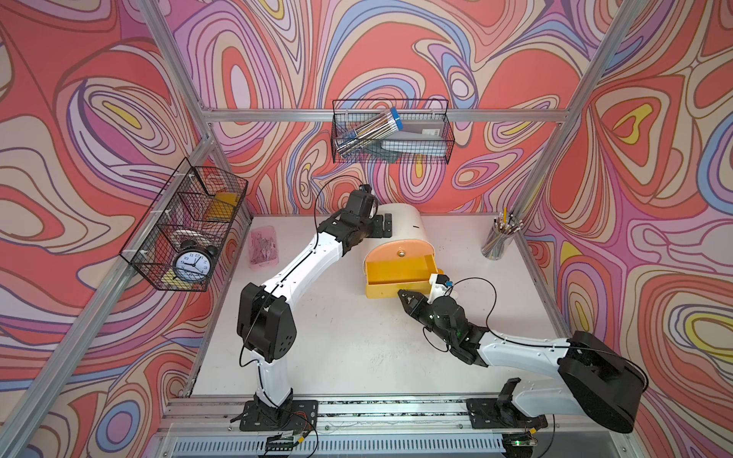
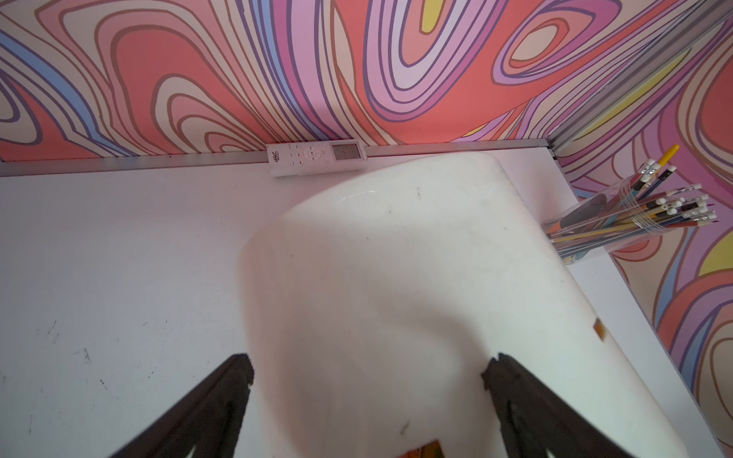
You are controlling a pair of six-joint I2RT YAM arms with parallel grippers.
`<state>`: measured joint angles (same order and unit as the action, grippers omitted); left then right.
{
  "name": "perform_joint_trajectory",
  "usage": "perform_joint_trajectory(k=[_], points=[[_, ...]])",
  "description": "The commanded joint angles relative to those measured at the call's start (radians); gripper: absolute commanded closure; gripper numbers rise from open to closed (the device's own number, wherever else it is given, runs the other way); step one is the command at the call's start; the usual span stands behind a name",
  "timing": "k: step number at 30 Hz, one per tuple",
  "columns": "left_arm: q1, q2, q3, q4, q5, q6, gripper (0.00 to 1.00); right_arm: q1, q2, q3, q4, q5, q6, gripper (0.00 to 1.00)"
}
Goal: Put the paint cans in the drawer according to color
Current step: Open the drawer in the storage box.
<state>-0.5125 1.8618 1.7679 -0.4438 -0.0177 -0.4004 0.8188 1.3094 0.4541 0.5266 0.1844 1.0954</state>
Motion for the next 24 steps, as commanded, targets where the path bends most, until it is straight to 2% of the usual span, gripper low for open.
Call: perform_joint_trajectory(k=[1, 6, 10, 13, 15, 17, 24], points=[[-0.003, 0.059, -0.016, -0.148, -0.022, 0.028, 0.01, 0.023, -0.051, -0.017, -0.155, -0.004, -0.005, 0.82], [-0.004, 0.062, -0.01, -0.149, -0.021, 0.026, 0.01, 0.025, -0.077, -0.008, -0.221, 0.007, -0.027, 0.79], [-0.004, 0.059, 0.0, -0.156, -0.021, 0.025, 0.01, 0.023, -0.002, 0.039, -0.23, -0.032, -0.059, 0.62], [-0.003, 0.051, 0.011, -0.171, -0.027, 0.034, 0.01, 0.023, 0.042, 0.107, -0.311, -0.084, -0.107, 0.51], [-0.004, 0.038, 0.014, -0.182, -0.028, 0.041, 0.01, 0.024, 0.023, 0.125, -0.374, -0.089, -0.124, 0.49], [-0.003, 0.013, 0.016, -0.19, -0.029, 0.047, 0.01, 0.023, -0.034, 0.148, -0.482, -0.062, -0.157, 0.45], [-0.003, -0.132, -0.016, -0.228, -0.043, 0.048, 0.01, 0.023, -0.242, 0.304, -0.943, 0.001, -0.362, 0.44]])
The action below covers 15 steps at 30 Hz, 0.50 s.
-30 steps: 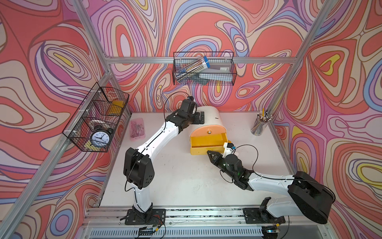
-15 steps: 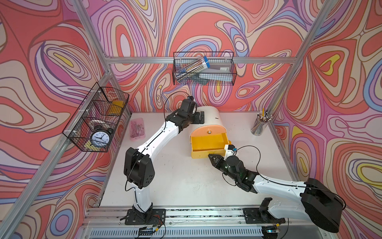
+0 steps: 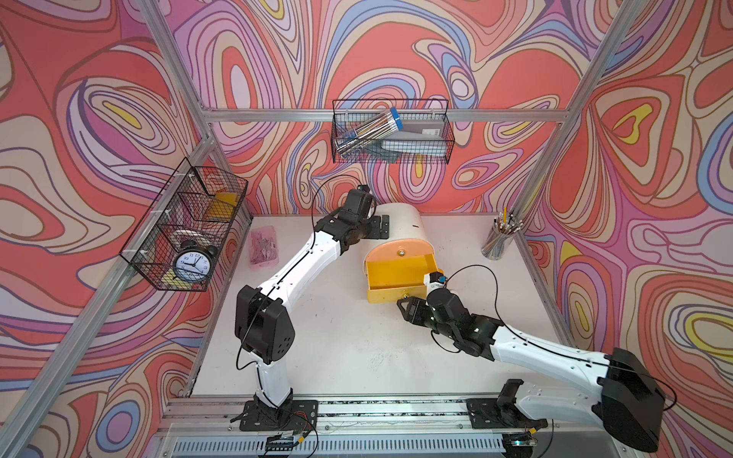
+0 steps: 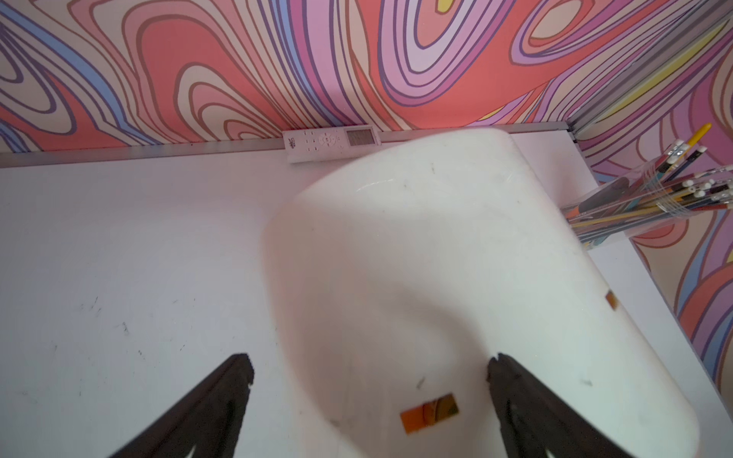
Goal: Put the paint cans in the drawer according to color
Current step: Open the drawer in the storage box, then pick up the paint can at the center of the board.
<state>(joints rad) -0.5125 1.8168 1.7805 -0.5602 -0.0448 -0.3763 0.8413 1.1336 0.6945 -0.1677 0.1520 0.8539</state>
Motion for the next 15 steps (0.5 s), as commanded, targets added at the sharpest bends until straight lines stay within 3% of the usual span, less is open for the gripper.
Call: perform_joint_trajectory(k=[1, 5, 7, 9, 12, 15], points=[[-0.004, -0.12, -0.05, -0.11, -0.012, 0.017, 0.01, 0.001, -0.089, 0.092, -0.324, 0.044, -0.146, 0.43], [-0.004, -0.248, -0.142, -0.107, 0.036, -0.009, 0.01, 0.001, -0.163, 0.184, -0.552, 0.159, -0.224, 0.42], [-0.003, -0.301, -0.191, -0.109, 0.079, -0.017, 0.01, -0.001, -0.187, 0.201, -0.596, 0.269, -0.262, 0.41], [-0.001, -0.346, -0.233, -0.111, 0.125, -0.02, 0.01, -0.019, -0.195, 0.202, -0.592, 0.378, -0.298, 0.34], [-0.002, -0.398, -0.273, -0.14, 0.139, 0.003, 0.01, -0.141, -0.172, 0.203, -0.532, 0.432, -0.346, 0.26], [-0.001, -0.444, -0.308, -0.161, 0.126, 0.059, 0.01, -0.366, -0.143, 0.166, -0.409, 0.28, -0.368, 0.26]])
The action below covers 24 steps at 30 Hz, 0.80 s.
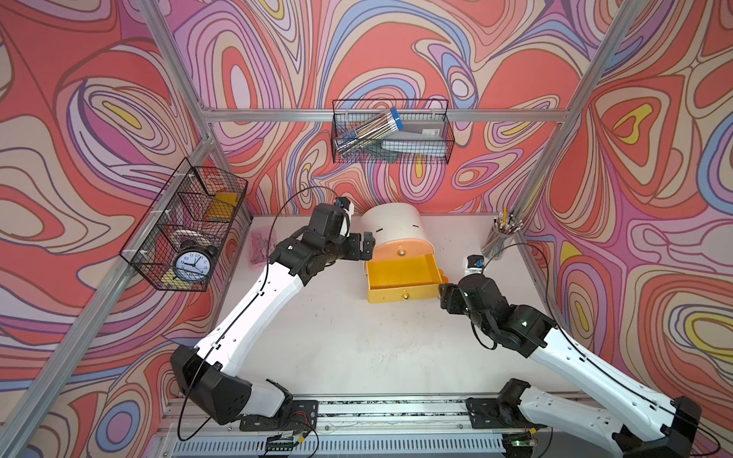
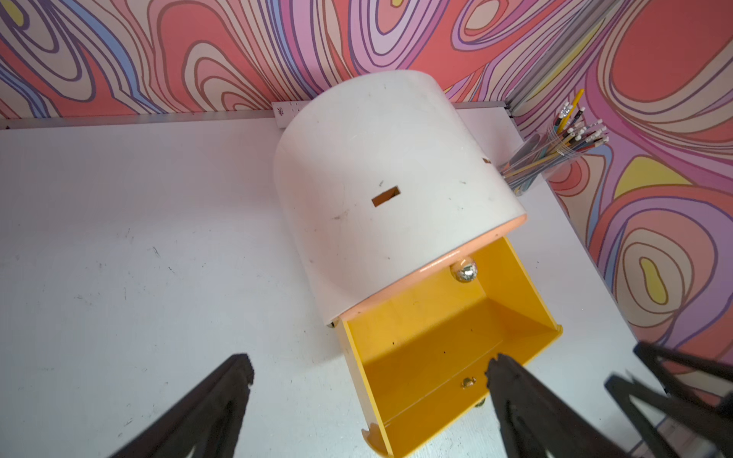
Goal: Put the paint cans in the drawer according to color
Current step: Pick up the paint can at the center of the board.
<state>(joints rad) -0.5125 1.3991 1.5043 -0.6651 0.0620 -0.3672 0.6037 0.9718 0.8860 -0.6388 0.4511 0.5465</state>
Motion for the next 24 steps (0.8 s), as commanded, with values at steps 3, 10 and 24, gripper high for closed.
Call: perform_joint_trajectory(k=[3, 10, 24], points=[[-0.002, -0.076, -0.088, -0.041, 0.012, 0.101, 0.01, -0.325, 0.114, -0.045, 0.152, -0.21, 0.008, 0.29], [-0.001, -0.173, -0.209, 0.05, 0.022, 0.127, 0.01, -0.369, 0.601, 0.265, -0.171, -0.11, 0.301, 0.34], [-0.001, -0.238, -0.234, 0.058, 0.04, 0.091, 0.01, -0.37, 0.771, 0.248, -0.058, -0.325, 0.564, 0.38]])
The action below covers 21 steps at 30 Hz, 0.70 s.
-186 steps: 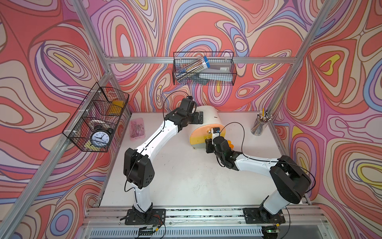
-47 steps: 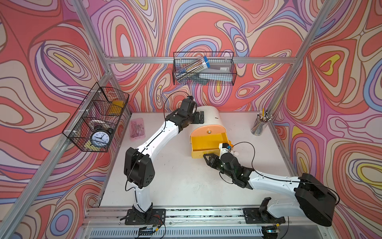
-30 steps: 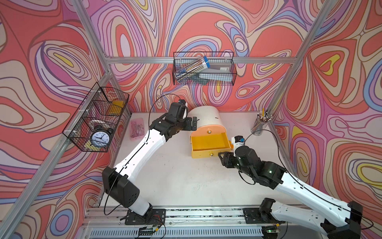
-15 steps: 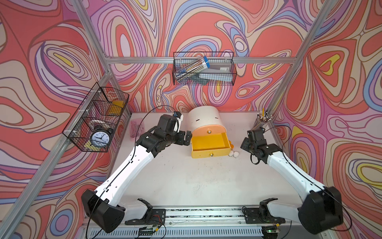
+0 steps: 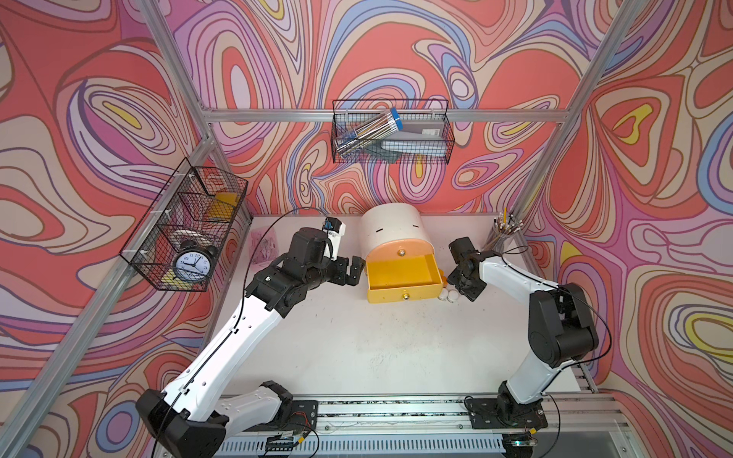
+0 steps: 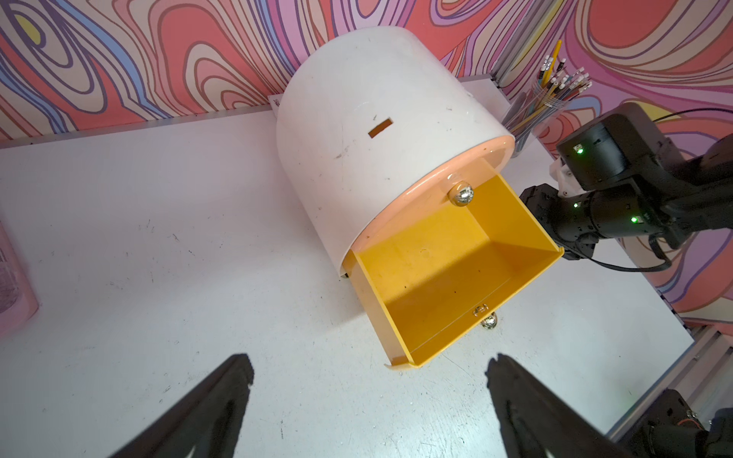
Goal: Put the paint cans in the drawer according to color
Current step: Pick up the paint can at the center of the board.
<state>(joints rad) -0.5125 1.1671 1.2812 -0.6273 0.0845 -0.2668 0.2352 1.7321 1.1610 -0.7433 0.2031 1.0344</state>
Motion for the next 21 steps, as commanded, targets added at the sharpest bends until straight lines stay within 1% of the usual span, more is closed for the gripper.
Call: perform_joint_trajectory(k=[1, 8, 12, 14, 15, 17, 18, 19, 20, 21], points=[[-0.001, -0.005, -0.012, 0.02, 0.022, -0.011, 0.01, -0.002, 0.01, -0.035, 0.059, -0.081, 0.089, 0.39], [-0.001, 0.006, -0.008, 0.012, 0.02, -0.013, 0.01, -0.002, 0.01, -0.054, 0.026, -0.074, 0.187, 0.43], [-0.001, 0.013, -0.009, 0.011, 0.017, -0.015, 0.01, -0.002, 0.002, -0.09, 0.046, -0.107, 0.237, 0.44], [-0.001, 0.017, -0.008, 0.01, 0.018, -0.016, 0.01, -0.001, 0.01, -0.098, 0.061, -0.129, 0.249, 0.46], [-0.001, 0.017, -0.008, 0.011, 0.018, -0.017, 0.01, -0.002, 0.016, -0.099, 0.072, -0.14, 0.249, 0.52], [-0.002, 0.017, -0.008, 0.008, 0.017, -0.017, 0.01, -0.001, 0.021, -0.101, 0.074, -0.14, 0.26, 0.55], [-0.001, 0.018, -0.008, 0.009, 0.016, -0.017, 0.01, -0.002, 0.02, -0.104, 0.074, -0.133, 0.265, 0.63], [-0.001, 0.017, -0.008, 0.007, 0.014, -0.017, 0.01, -0.002, 0.017, -0.106, 0.069, -0.121, 0.274, 0.65], [-0.001, 0.018, -0.008, 0.007, 0.015, -0.017, 0.01, -0.002, 0.009, -0.11, 0.063, -0.106, 0.286, 0.71], [-0.001, 0.018, -0.008, 0.008, 0.014, -0.017, 0.01, -0.002, -0.002, -0.115, 0.059, -0.09, 0.296, 0.74]])
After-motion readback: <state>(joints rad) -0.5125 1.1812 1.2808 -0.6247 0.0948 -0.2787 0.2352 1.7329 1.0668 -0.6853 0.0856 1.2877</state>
